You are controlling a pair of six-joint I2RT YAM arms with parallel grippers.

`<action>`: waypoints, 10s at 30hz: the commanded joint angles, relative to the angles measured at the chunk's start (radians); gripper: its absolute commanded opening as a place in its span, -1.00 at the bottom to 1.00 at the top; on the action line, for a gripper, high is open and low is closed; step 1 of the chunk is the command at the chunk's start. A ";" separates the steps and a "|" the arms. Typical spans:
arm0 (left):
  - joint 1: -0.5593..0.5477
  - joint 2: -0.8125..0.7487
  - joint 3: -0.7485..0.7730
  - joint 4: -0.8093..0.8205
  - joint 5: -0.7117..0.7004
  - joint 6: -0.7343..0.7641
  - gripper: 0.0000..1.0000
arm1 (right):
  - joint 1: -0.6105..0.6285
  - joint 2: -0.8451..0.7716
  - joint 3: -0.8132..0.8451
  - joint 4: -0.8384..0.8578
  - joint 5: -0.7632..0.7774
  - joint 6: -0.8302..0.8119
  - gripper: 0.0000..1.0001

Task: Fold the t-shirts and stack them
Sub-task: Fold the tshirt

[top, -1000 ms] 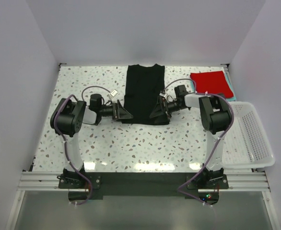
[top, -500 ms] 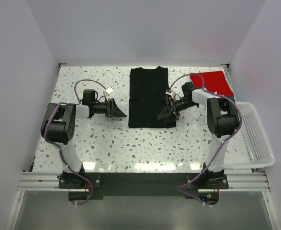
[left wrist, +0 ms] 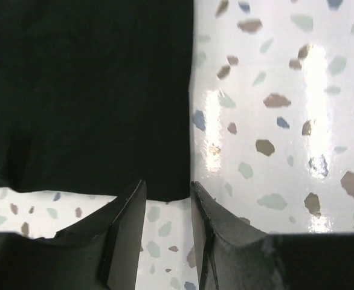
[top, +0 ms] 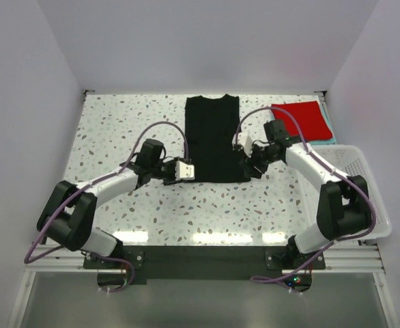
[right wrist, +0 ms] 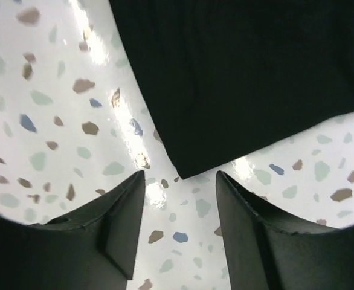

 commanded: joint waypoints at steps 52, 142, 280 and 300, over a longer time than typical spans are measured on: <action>-0.019 -0.028 0.274 -0.529 -0.097 0.314 -1.00 | 0.142 -0.048 0.190 -0.341 0.153 -0.249 -1.00; -0.176 0.396 0.398 -0.419 0.061 -0.021 -0.45 | 0.227 0.766 0.558 -0.054 -0.198 0.623 -0.51; -0.144 -0.258 0.095 -0.155 -0.110 -0.169 0.00 | 0.222 0.722 1.050 -0.745 0.061 0.139 0.17; 0.191 0.556 0.748 -0.763 0.251 -0.024 0.18 | 0.108 0.617 0.725 -0.631 -0.031 0.137 0.36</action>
